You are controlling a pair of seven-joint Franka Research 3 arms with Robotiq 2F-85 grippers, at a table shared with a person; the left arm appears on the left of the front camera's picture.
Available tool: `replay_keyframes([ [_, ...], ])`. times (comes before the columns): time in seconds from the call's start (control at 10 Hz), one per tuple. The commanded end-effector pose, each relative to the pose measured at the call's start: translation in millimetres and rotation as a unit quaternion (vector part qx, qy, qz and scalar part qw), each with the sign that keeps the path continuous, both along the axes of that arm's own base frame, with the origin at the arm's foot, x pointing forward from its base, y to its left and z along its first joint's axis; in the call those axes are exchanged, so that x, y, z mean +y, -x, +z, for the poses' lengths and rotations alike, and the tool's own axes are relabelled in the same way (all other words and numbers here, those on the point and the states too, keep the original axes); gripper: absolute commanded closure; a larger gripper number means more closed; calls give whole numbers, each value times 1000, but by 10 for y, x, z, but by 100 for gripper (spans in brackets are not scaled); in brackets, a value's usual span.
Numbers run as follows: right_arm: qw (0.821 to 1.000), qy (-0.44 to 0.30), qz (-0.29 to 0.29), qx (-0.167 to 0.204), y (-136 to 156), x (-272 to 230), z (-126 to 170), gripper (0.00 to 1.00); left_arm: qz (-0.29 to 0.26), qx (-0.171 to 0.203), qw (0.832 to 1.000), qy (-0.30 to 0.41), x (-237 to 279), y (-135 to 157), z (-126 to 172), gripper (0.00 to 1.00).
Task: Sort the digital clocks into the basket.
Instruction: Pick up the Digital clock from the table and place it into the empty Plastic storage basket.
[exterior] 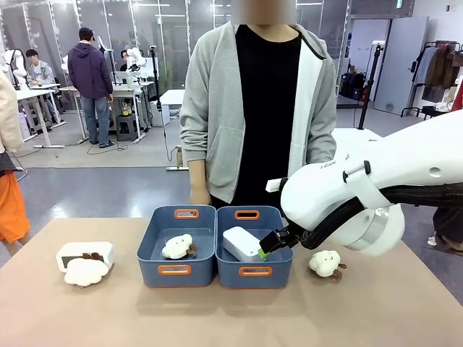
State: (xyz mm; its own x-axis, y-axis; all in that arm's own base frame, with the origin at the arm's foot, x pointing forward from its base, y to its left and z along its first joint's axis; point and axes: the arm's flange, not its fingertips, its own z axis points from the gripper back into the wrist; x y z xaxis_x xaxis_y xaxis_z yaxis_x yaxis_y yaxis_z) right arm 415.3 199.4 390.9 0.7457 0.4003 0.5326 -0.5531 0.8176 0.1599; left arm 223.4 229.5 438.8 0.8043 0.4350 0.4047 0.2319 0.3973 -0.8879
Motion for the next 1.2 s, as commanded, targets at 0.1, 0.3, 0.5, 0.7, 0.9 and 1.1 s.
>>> replay_keyframes([
  [0.1,1000,6,6,3,101,-40,46,0,-3,-7,1000,7,13,5,15,0],
  [0.3,1000,-1,1,-3,9,4,22,0,-3,-7,1000,7,13,5,15,0],
  [0.5,1000,-1,1,-3,9,4,22,0,-3,-7,1000,7,13,5,15,0],
  [0.7,1000,-1,1,-3,9,4,22,0,-3,-7,1000,7,13,5,15,0],
  [0.9,1000,-1,1,-3,9,4,22,0,-3,-7,1000,7,13,5,15,0],
  [1.1,1000,1,3,-3,30,-19,37,0,-3,-7,1000,7,13,5,15,0],
])
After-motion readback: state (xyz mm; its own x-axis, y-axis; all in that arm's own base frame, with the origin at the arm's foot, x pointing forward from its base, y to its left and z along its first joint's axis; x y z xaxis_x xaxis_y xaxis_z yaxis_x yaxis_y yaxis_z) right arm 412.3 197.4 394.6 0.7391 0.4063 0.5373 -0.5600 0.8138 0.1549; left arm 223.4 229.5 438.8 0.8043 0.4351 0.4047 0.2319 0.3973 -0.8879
